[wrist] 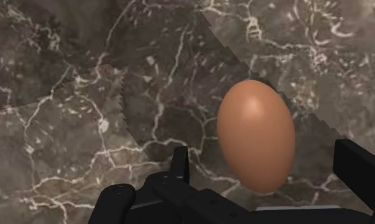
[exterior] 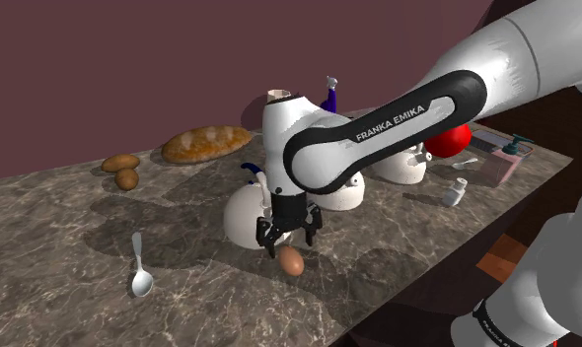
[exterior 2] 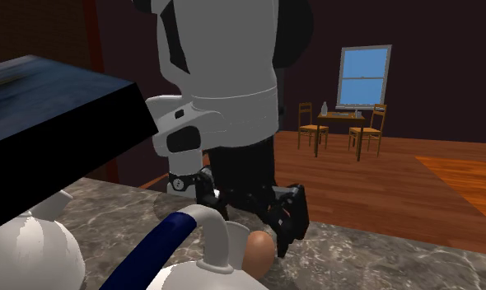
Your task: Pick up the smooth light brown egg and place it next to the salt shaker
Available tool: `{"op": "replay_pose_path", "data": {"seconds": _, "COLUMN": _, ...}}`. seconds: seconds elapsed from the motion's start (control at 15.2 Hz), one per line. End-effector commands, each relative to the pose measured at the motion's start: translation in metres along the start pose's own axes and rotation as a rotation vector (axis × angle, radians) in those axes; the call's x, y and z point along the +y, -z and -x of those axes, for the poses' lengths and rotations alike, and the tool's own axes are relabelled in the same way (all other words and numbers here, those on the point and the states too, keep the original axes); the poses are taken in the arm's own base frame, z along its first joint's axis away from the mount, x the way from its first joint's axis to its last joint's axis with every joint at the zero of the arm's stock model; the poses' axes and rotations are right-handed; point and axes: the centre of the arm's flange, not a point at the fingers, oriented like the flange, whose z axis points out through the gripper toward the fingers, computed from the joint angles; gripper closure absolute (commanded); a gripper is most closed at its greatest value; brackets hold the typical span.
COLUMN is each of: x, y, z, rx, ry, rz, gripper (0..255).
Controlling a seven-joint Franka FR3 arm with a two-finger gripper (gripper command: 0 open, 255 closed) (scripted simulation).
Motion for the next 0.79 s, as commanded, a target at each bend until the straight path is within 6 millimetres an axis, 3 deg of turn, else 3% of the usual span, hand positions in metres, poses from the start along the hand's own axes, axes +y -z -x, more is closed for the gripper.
{"op": "replay_pose_path", "data": {"seconds": 0.0, "x": -0.003, "y": -0.011, "z": -0.002, "rx": 0.0, "ry": -0.002, "rz": -0.001, "gripper": 0}}
{"op": "replay_pose_path", "data": {"seconds": 0.33, "x": -0.003, "y": -0.036, "z": -0.002, "rx": 0.0, "ry": -0.002, "rz": -0.001, "gripper": 0}}
{"op": "replay_pose_path", "data": {"seconds": 0.73, "x": -0.003, "y": -0.036, "z": -0.002, "rx": 0.0, "ry": -0.002, "rz": -0.001, "gripper": 0}}
